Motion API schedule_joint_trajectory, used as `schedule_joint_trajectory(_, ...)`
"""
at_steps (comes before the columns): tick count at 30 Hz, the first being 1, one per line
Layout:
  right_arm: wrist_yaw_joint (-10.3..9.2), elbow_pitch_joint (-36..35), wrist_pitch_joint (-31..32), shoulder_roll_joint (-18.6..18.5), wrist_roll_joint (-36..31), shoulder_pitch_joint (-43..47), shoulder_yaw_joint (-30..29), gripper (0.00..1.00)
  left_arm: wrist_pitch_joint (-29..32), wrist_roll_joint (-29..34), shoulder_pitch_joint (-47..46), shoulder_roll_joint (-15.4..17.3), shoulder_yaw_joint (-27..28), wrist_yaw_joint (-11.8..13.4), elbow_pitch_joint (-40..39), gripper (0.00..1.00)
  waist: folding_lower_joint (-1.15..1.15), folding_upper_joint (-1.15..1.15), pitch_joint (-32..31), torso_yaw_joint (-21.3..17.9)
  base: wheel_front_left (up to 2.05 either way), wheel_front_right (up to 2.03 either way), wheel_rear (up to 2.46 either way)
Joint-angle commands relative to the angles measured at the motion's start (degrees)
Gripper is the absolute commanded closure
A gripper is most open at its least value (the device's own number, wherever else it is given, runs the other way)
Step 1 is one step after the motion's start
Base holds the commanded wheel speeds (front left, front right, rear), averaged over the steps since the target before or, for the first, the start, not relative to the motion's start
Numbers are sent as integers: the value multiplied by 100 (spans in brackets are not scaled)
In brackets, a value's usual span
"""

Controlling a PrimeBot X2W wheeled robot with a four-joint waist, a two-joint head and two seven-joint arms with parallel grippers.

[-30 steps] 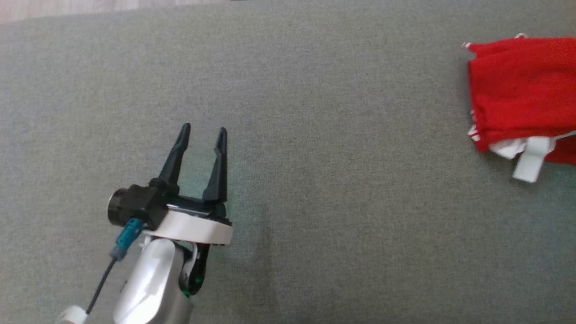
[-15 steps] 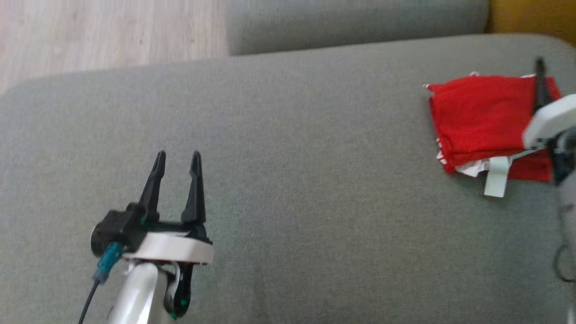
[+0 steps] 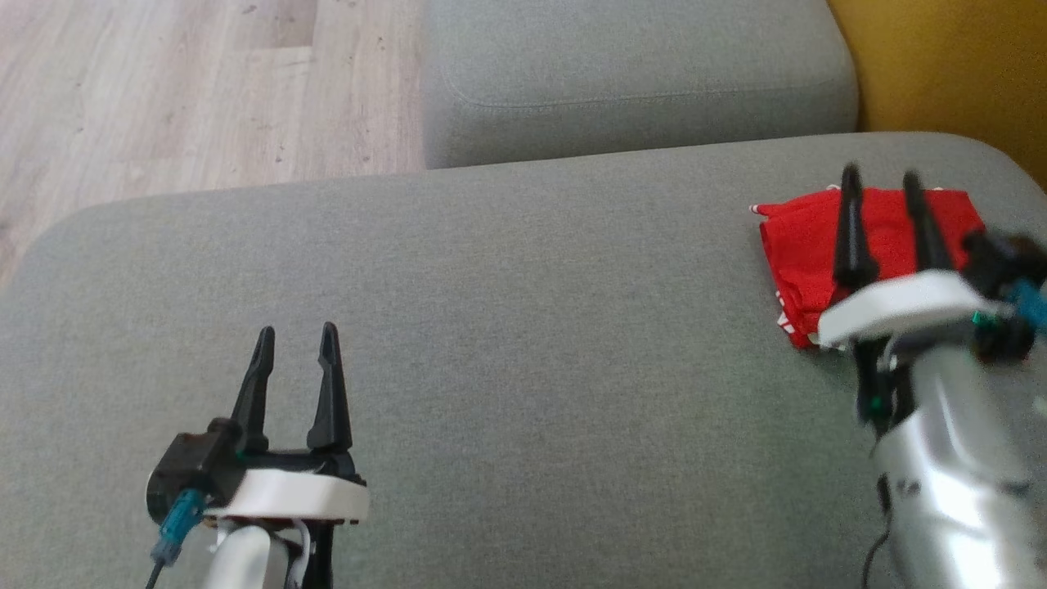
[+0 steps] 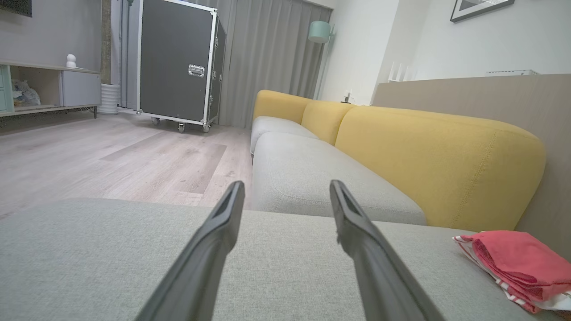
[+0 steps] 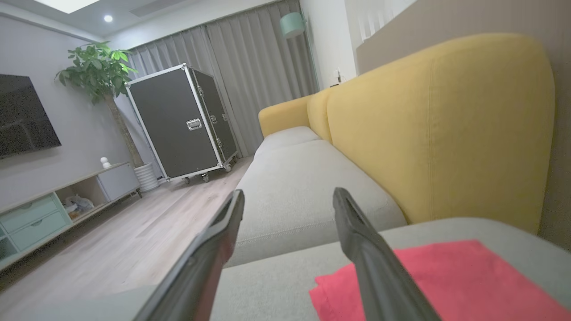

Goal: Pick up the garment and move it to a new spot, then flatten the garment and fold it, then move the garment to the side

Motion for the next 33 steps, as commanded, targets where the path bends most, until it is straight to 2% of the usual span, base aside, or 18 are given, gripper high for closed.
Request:
schedule_joint_trajectory(1, 19, -326, -62, 128, 177, 87, 113, 0, -54, -51, -135, 40, 219, 30, -201, 0, 1, 0, -38, 39, 0, 0, 0)
schedule_joint_trajectory(15, 19, -1189, -63, 243, 270, 1713, 382, 0, -54, -119, 87, 40, 196, 129, -88, 0, 1, 0, -61, 240, 0, 0, 0)
schedule_joint_trajectory(22, 19, -1339, -63, 243, 240, 1836, 401, 0, -54, -160, 120, 40, 275, 83, -119, 0, 1, 0, -53, 211, 0, 0, 0)
schedule_joint_trajectory(33, 19, -1358, -63, 244, -369, 1820, 504, 0, -54, -379, 92, 40, 208, 29, 21, 0, 1, 0, -47, 191, 0, 0, 0)
